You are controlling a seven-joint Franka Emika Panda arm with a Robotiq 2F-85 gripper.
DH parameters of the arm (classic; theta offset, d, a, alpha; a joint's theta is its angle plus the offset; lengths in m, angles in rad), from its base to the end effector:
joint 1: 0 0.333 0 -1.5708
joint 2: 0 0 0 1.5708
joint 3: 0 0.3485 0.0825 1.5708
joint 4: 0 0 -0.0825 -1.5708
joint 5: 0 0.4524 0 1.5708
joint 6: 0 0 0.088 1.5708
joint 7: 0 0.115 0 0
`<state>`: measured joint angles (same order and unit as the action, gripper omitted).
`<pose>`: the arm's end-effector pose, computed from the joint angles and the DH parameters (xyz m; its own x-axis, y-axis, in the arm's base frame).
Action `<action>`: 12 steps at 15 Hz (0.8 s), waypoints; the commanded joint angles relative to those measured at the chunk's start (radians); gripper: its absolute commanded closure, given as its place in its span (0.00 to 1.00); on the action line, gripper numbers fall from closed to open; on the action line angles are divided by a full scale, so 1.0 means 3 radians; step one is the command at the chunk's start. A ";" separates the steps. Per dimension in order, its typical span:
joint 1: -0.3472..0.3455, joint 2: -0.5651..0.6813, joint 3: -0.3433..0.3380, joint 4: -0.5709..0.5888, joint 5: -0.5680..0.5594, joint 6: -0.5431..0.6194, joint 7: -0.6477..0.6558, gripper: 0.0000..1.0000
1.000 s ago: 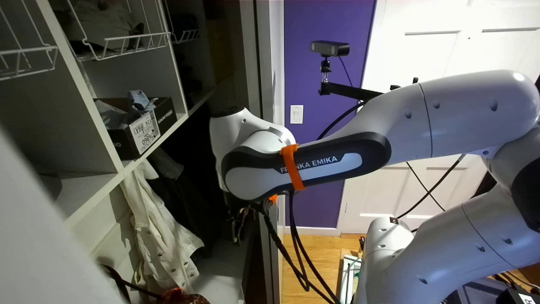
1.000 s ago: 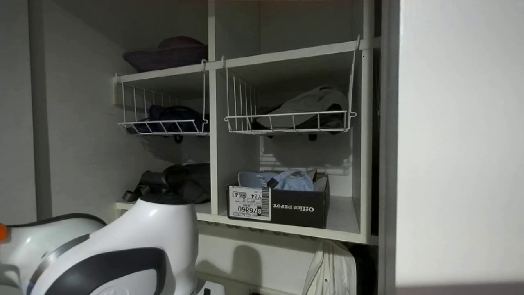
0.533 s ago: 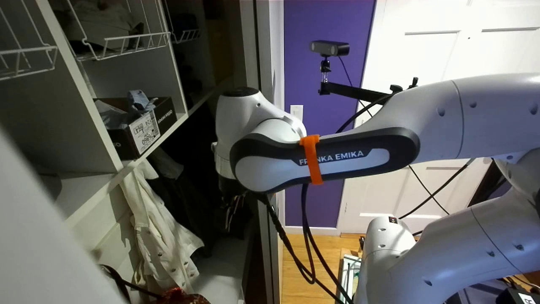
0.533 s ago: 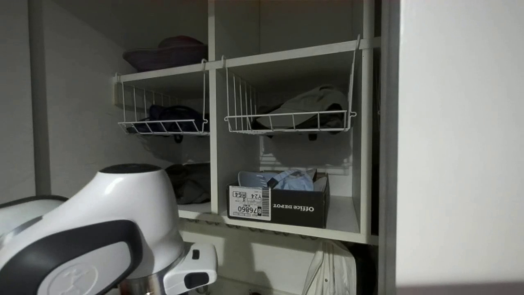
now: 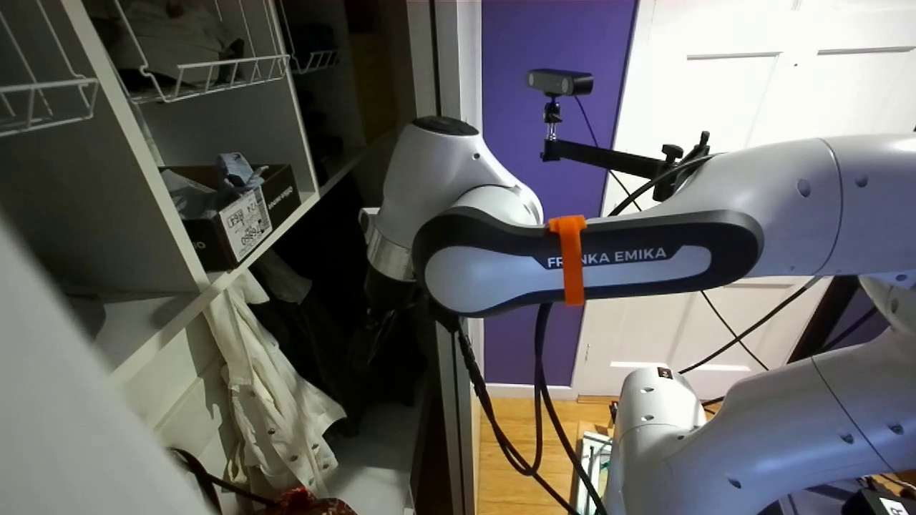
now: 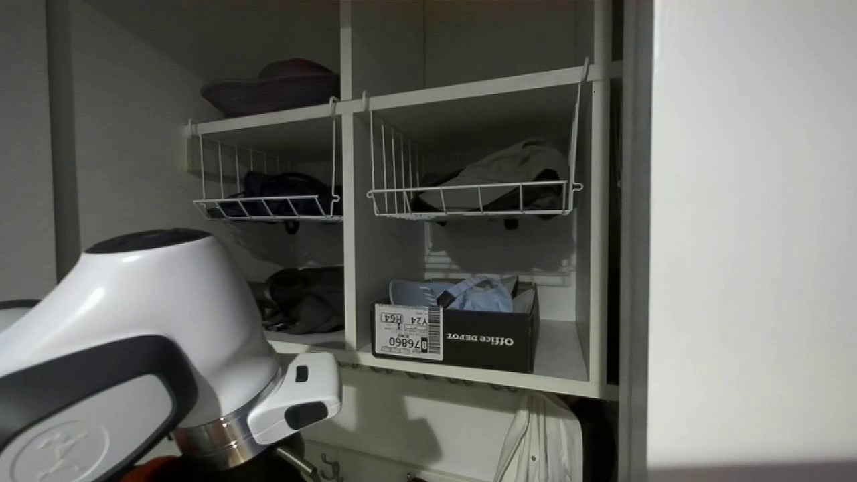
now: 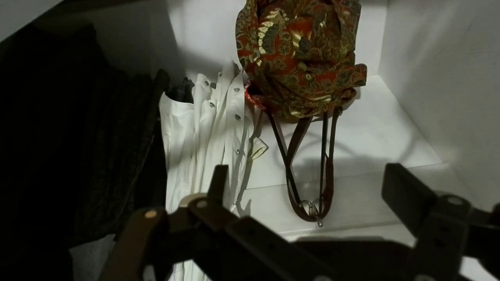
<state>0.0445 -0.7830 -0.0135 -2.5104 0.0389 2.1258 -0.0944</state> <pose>0.3979 0.0136 0.5773 0.9151 0.1021 0.3901 0.1156 -0.9932 -0.0112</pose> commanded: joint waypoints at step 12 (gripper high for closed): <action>0.0486 0.0031 -0.0132 0.0264 0.0501 0.1831 -0.0033 0.00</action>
<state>0.1471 -0.7819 -0.0350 -2.4537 0.1516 2.5959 -0.0941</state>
